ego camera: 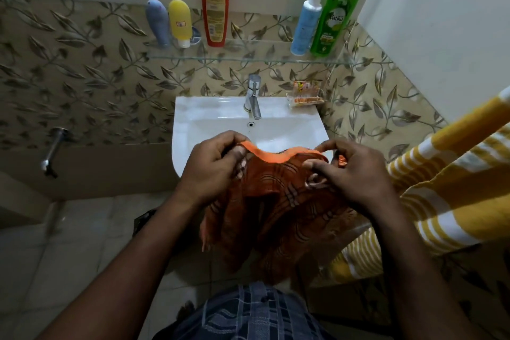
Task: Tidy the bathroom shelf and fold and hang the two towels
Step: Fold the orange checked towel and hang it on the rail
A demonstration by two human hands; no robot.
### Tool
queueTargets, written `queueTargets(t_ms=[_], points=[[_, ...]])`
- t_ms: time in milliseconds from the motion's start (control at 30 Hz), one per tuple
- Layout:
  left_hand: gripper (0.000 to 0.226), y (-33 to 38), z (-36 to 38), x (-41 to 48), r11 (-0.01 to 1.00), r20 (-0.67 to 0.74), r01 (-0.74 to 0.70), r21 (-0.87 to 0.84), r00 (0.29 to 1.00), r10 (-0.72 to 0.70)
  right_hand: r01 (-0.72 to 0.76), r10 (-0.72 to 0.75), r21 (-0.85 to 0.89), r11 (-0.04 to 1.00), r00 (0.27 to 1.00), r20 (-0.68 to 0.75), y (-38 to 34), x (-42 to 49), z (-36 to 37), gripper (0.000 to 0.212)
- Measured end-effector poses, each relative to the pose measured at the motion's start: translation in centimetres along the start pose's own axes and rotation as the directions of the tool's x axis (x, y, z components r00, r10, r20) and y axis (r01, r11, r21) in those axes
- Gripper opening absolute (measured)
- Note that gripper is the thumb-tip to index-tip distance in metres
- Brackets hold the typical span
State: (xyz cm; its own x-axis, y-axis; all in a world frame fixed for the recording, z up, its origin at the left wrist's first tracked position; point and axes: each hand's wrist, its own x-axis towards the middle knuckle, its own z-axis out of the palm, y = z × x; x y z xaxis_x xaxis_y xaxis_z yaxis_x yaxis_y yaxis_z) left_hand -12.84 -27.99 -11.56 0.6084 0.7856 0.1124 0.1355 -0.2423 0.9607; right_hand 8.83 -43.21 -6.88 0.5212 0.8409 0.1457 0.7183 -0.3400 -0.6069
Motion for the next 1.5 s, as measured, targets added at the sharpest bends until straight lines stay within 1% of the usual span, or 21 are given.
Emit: queueTargets(t_ms=[67, 100, 167, 267, 367, 467, 533, 600, 667, 733, 767, 800, 900, 933, 1000, 1067, 1167, 1233, 1367, 1433, 1500], points=[[0.016, 1.6, 1.0, -0.2, 0.985, 0.110, -0.128, 0.119, 0.987, 0.116, 0.066, -0.070, 0.044, 0.997, 0.993, 0.099, -1.6, -0.2, 1.2, 0.053], [0.016, 2.3, 1.5, -0.4, 0.961, 0.145, -0.207, 0.186, 0.973, 0.182, 0.110, -0.116, 0.047, 0.993, 0.983, 0.145, -2.3, -0.3, 1.9, 0.051], [0.016, 3.0, 2.1, -0.3, 0.926, 0.157, -0.289, 0.242, 0.954, 0.256, 0.196, -0.197, 0.019, 0.980, 0.966, 0.165, -3.2, -0.4, 3.2, 0.033], [0.014, 3.1, 1.7, 0.0, 0.940, 0.160, -0.270, 0.208, 0.958, 0.240, 0.205, -0.208, 0.041, 0.978, 0.971, 0.118, -2.9, -0.2, 3.1, 0.018], [0.014, 2.7, 1.1, -0.1, 0.943, 0.138, -0.257, 0.210, 0.963, 0.231, 0.190, -0.193, 0.039, 0.981, 0.977, 0.091, -2.2, -0.2, 2.3, 0.027], [0.007, 1.9, 0.5, -0.3, 0.975, 0.019, -0.178, 0.134, 0.984, 0.177, 0.109, -0.118, 0.113, 0.988, 0.990, 0.072, -1.5, -0.3, 1.5, 0.033], [0.003, 1.3, -0.2, -0.4, 0.990, -0.034, -0.123, 0.074, 0.991, 0.126, 0.063, -0.064, 0.076, 0.995, 0.998, 0.012, -0.5, -0.3, 0.8, 0.032], [0.002, 1.1, -0.9, -0.5, 0.993, -0.032, -0.100, 0.060, 0.994, 0.102, 0.046, -0.046, -0.011, 0.999, 0.997, -0.063, 0.4, -0.2, 0.2, 0.032], [0.002, 1.3, -1.0, -0.5, 0.992, -0.001, -0.095, 0.078, 0.995, 0.095, 0.060, -0.062, -0.044, 0.997, 0.996, -0.063, 0.2, -0.2, 0.3, 0.047], [0.004, 2.1, -0.4, -0.6, 0.988, 0.051, -0.119, 0.102, 0.992, 0.115, 0.119, -0.119, -0.010, 0.993, 0.993, 0.021, -1.0, -0.3, 1.0, 0.069], [0.005, 2.5, 0.1, -0.7, 0.982, 0.079, -0.146, 0.118, 0.987, 0.137, 0.159, -0.160, 0.010, 0.987, 0.985, 0.065, -1.8, -0.4, 1.7, 0.072], [0.005, 2.9, 0.6, -0.7, 0.977, 0.099, -0.171, 0.127, 0.982, 0.159, 0.206, -0.207, 0.029, 0.978, 0.974, 0.095, -2.5, -0.4, 2.4, 0.066], [0.006, 3.2, 1.5, -0.5, 0.971, 0.098, -0.208, 0.114, 0.975, 0.197, 0.274, -0.276, 0.033, 0.961, 0.958, 0.075, -3.1, -0.5, 3.8, 0.025], [0.008, 3.0, 1.4, -0.3, 0.968, 0.090, -0.217, 0.125, 0.974, 0.206, 0.266, -0.268, 0.049, 0.963, 0.962, 0.050, -2.8, -0.4, 3.7, 0.021], [0.009, 2.3, 0.8, -0.1, 0.952, 0.103, -0.240, 0.191, 0.969, 0.224, 0.243, -0.243, 0.067, 0.968, 0.970, 0.001, -1.8, -0.4, 2.9, 0.024], [0.004, 1.3, 0.0, -0.3, 0.928, 0.115, -0.262, 0.266, 0.964, 0.239, 0.225, -0.223, 0.079, 0.971, 0.974, -0.043, -1.1, -0.4, 1.9, 0.025], [0.020, -0.5, -0.4, -1.1, 0.858, 0.044, -0.297, 0.420, 0.951, 0.307, 0.176, -0.167, 0.118, 0.977, 0.982, -0.084, -0.6, -0.5, 0.7, 0.022], [0.021, -1.5, -0.5, -1.3, 0.818, -0.009, -0.286, 0.499, 0.942, 0.336, 0.169, -0.160, 0.133, 0.977, 0.984, -0.076, -0.3, -0.6, 0.3, 0.022], [0.021, -2.6, -2.2, -1.0, 0.771, -0.175, -0.139, 0.621, 0.935, 0.309, 0.154, -0.147, 0.205, 0.966, 0.988, -0.053, 0.6, -1.0, -0.8, 0.027], [0.027, -2.7, -3.1, -0.9, 0.787, -0.270, -0.051, 0.614, 0.924, 0.271, 0.137, -0.130, 0.283, 0.949, 0.991, -0.044, 0.9, -1.0, -1.4, 0.031], [0.033, -2.3, -3.3, -0.8, 0.882, -0.314, -0.014, 0.471, 0.932, 0.183, 0.139, -0.133, 0.306, 0.942, 0.990, -0.040, 0.7, -1.0, -1.2, 0.031]])
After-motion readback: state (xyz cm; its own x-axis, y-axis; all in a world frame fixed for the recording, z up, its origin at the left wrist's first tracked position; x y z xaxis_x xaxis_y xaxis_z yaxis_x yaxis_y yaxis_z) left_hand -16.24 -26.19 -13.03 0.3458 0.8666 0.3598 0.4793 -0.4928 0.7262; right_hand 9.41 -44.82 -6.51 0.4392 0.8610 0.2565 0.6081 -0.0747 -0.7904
